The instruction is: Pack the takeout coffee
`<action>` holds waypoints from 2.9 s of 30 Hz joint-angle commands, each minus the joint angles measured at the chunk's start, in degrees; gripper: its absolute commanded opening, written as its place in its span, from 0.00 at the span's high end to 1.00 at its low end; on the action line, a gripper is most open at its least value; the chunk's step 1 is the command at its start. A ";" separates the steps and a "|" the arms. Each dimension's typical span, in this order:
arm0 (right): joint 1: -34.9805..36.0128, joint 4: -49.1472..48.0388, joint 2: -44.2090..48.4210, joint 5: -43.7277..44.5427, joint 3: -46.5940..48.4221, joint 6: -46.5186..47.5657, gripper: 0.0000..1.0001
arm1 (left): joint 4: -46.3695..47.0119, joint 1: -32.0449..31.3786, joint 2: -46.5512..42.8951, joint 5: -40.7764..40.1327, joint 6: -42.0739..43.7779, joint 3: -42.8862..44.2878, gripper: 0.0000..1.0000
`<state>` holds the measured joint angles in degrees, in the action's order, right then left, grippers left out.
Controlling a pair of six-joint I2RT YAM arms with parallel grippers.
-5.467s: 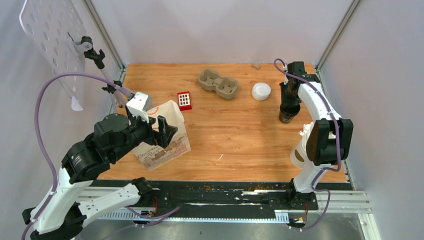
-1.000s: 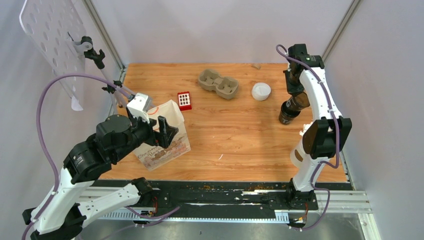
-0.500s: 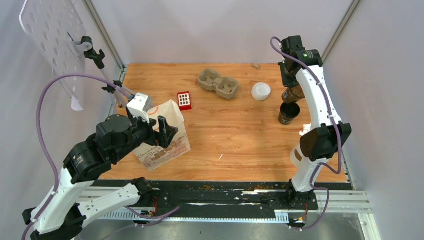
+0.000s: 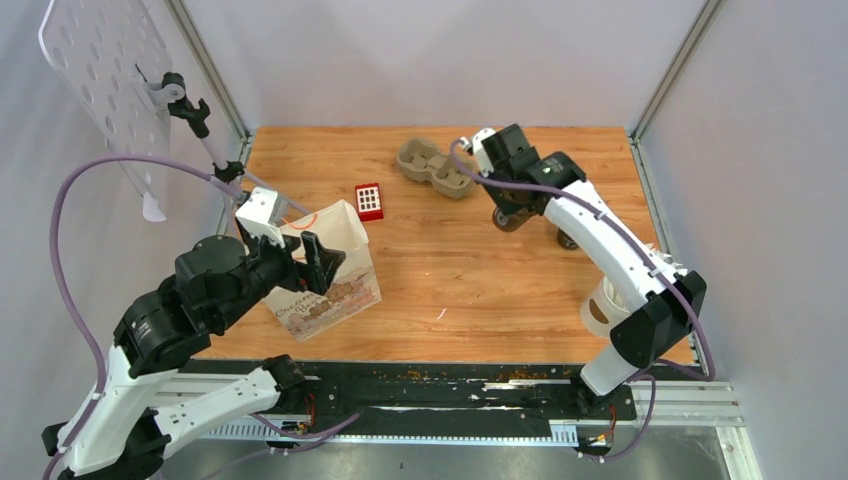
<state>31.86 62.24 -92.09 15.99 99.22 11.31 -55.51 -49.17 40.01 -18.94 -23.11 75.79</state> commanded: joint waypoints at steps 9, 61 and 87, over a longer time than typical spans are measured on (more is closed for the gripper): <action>20.32 -18.06 10.17 -1.50 -26.80 8.73 1.00 | 0.52 -0.29 -1.49 -3.46 -0.60 3.33 0.00; 4.74 -23.70 10.53 2.17 -22.07 -13.87 0.73 | -9.08 -0.31 11.29 1.79 9.81 13.72 0.00; -16.84 -25.86 -30.72 -8.43 8.85 -1.71 0.79 | 3.35 -0.31 18.72 13.47 7.36 3.58 0.00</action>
<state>16.16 37.41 -121.27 9.19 103.04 7.07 -54.22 -49.17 58.52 -6.46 -14.26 78.63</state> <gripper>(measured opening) 0.205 0.998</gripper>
